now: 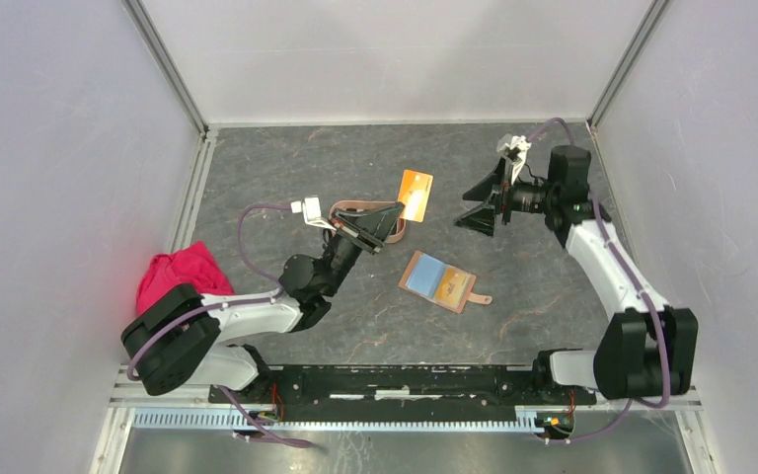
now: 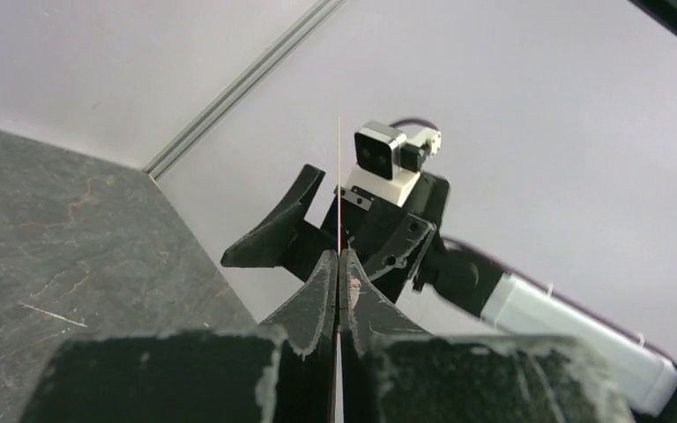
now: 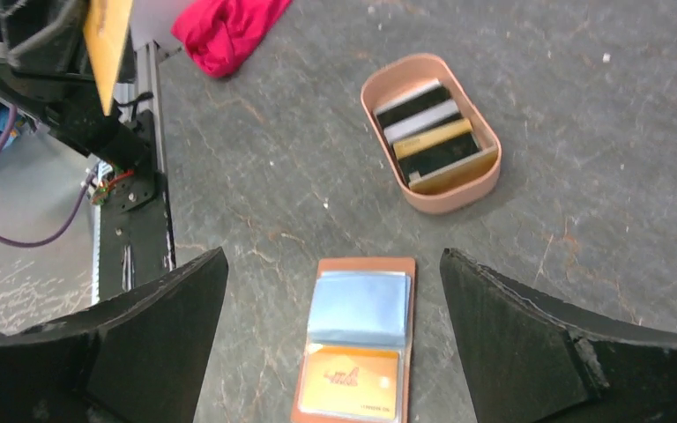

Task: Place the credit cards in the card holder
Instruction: Insert the credit card into the card holder.

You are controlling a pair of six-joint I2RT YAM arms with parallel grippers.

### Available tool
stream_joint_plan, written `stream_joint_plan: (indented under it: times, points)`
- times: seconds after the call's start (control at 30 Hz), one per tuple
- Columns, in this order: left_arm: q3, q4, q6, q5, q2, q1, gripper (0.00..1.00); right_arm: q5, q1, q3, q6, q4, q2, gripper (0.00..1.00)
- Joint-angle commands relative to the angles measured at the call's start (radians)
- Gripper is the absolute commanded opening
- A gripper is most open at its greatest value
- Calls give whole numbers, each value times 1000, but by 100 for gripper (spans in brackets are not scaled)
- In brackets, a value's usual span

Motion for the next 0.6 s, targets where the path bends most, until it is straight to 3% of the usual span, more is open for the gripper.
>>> stream_joint_plan:
  times: [0.0,0.07,0.3,0.57]
  points:
    - [-11,4,63,-41,-42,-5,2,-44,38,-245,823,985,-140,98]
    - [-12,16,52,-25,-36,-5,2,-8,66,-339,1022,1221,-182,98]
    - [-6,101,-4,15,17,-5,2,79,109,-407,1451,1596,-142,91]
    - [14,136,-48,49,63,-5,2,112,149,-412,1442,1543,-112,80]
